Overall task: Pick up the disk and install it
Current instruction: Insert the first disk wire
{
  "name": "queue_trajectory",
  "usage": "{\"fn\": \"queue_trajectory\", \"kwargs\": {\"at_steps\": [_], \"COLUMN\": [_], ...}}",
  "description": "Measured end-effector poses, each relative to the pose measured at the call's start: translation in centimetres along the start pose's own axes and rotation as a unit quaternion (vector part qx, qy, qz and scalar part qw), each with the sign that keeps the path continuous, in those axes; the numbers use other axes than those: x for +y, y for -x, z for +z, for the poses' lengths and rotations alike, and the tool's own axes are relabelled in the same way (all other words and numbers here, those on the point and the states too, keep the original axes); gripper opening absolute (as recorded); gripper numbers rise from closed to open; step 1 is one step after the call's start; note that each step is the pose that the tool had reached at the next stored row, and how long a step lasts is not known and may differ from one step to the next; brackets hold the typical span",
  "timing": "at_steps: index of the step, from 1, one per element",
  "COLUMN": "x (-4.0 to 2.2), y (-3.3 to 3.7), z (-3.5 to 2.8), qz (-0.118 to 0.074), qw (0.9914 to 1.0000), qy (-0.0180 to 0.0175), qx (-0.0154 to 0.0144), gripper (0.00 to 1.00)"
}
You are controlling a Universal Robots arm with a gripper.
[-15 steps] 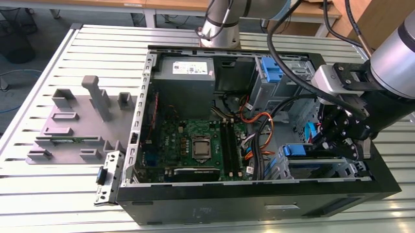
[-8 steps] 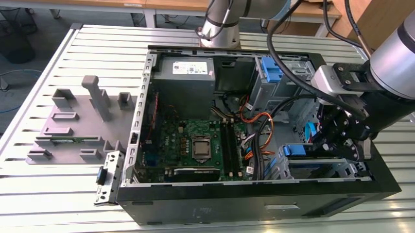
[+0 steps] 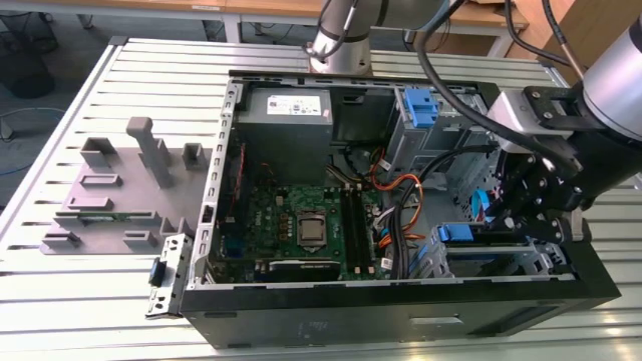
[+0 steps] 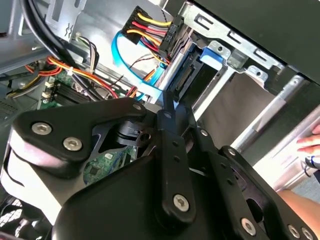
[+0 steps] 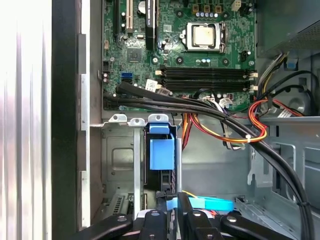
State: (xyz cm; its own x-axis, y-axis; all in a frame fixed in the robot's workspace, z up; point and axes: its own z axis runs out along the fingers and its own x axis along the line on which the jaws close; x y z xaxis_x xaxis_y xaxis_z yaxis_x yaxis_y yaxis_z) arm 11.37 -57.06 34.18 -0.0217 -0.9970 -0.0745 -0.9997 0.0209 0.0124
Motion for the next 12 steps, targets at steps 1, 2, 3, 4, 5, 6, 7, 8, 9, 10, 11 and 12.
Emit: {"fn": "queue_trajectory", "kwargs": {"at_steps": [1,2,3,4,5,6,7,8,9,10,11,12], "x": [0.0,0.0,0.0,0.0,-0.04,-0.13,-0.26,-0.44,-0.65,-0.88,-1.13,-1.36], "y": [0.02,0.03,0.03,0.03,0.03,0.03,0.03,0.04,0.04,0.05,0.05,0.06], "z": [-0.23,-0.37,-0.38,-0.38,-0.38,-0.4,-0.4,-0.4,-0.4,-0.41,-0.41,-0.4], "qz": [0.0,0.0,0.0,0.0,0.0,0.0,0.0,0.0,0.0,0.0,0.0,0.0], "qw": [1.0,1.0,1.0,1.0,1.0,1.0,1.0,1.0,1.0,1.0,1.0,1.0], "qy": [0.0,0.0,0.0,0.0,0.0,0.0001,0.0,0.0,0.0,0.0,0.0,0.0], "qx": [0.0,0.0,-0.0001,-0.0001,-0.0001,0.0,0.0,0.0,0.0,0.0,0.0,-0.0001], "gripper": [0.24,0.24,0.24,0.24,0.24,0.24,0.24,0.24,0.24,0.24,0.24,0.24]}}
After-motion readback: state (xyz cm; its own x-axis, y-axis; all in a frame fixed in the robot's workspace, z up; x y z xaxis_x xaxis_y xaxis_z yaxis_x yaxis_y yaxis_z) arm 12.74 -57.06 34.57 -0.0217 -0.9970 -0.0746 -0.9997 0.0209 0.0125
